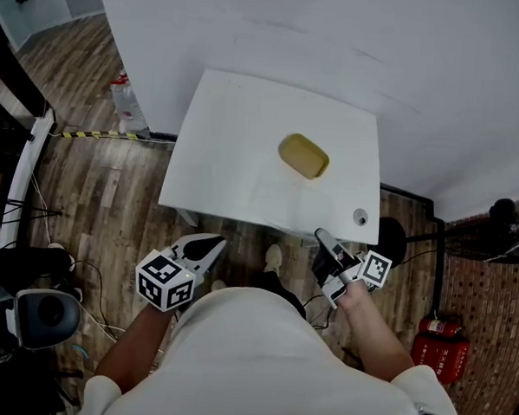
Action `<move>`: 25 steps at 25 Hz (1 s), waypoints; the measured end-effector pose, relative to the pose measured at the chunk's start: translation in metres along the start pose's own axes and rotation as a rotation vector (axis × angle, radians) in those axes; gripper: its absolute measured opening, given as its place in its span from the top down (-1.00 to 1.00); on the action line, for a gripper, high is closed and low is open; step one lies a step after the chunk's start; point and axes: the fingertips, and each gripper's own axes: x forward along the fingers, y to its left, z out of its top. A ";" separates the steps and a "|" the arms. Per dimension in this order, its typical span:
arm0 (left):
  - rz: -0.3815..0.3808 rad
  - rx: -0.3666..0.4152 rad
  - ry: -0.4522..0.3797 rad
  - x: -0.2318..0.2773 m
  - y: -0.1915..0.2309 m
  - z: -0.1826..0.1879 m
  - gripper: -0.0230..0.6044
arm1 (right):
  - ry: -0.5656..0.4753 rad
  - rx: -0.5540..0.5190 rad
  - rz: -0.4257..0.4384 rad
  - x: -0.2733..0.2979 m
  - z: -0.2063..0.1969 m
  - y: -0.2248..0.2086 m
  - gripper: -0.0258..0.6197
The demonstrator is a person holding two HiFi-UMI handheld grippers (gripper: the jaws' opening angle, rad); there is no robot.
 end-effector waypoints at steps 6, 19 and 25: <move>-0.015 0.002 0.002 -0.014 -0.007 -0.008 0.87 | -0.009 -0.027 0.008 -0.004 -0.019 0.020 0.78; -0.011 0.008 0.001 -0.025 -0.011 -0.019 0.87 | -0.014 -0.040 0.022 -0.008 -0.033 0.024 0.79; -0.008 0.005 0.001 -0.028 -0.008 -0.019 0.87 | -0.010 -0.043 0.027 -0.002 -0.034 0.025 0.79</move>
